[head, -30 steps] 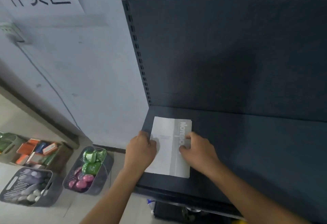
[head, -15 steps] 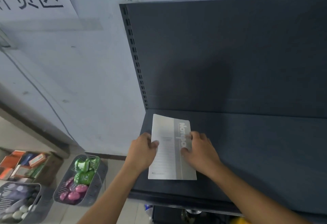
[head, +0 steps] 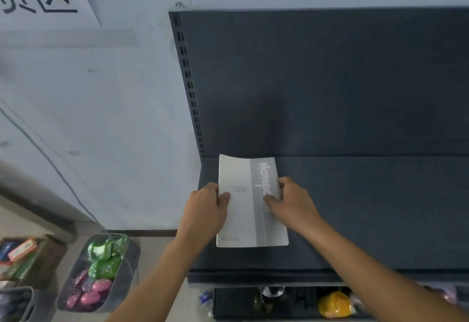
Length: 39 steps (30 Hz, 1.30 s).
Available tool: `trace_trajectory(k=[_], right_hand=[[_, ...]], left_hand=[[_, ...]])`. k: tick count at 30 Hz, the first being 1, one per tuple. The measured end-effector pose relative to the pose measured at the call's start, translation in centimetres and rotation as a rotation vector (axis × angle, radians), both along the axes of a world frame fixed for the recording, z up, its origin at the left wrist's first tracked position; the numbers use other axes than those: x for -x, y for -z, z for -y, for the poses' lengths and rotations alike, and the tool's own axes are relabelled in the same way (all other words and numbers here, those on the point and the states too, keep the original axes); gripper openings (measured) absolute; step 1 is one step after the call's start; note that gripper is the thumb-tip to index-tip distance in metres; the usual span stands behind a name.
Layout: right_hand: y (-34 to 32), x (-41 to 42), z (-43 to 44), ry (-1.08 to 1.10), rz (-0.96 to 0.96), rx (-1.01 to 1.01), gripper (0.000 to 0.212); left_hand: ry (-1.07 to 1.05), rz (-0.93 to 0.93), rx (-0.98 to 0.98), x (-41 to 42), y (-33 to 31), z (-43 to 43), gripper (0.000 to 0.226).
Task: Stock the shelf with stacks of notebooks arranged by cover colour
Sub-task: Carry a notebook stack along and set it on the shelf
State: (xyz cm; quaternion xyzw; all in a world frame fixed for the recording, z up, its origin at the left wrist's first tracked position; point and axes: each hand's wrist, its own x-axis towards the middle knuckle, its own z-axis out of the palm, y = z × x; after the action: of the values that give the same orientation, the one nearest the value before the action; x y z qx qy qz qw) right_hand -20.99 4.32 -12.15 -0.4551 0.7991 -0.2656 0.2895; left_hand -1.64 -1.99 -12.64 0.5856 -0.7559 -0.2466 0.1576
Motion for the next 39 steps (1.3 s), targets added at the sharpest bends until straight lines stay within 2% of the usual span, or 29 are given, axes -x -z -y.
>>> trace_trajectory(k=[3,8,15,23,30,39], right_hand=[[-0.7,0.5,-1.1,0.037,-0.044,-0.019,0.031],[-2.0,2.5,-3.7,0.048,-0.163,-0.062,0.031],[-3.9,8.0,-8.0,0.120,-0.189,-0.061,0.035],[-3.9,20.3,-15.0,0.163,-0.212,-0.040,0.019],[-3.2,33.5,-23.1,0.229,-0.209,0.038,0.021],[-5.0,45.4,-32.4,0.385,-0.214,0.000,0.023]], left_hand=[[0.042,0.039,0.027,0.6,-0.4,0.0,0.035],[0.164,0.029,0.052,3.0,-1.0,-0.7,0.017],[0.311,0.052,0.091,9.4,-2.8,-3.4,0.026],[0.403,0.068,0.131,22.0,-3.6,-9.5,0.024],[0.460,0.055,0.179,36.1,-3.4,-16.3,0.023],[0.598,0.031,0.170,50.0,-5.4,-23.8,0.024]])
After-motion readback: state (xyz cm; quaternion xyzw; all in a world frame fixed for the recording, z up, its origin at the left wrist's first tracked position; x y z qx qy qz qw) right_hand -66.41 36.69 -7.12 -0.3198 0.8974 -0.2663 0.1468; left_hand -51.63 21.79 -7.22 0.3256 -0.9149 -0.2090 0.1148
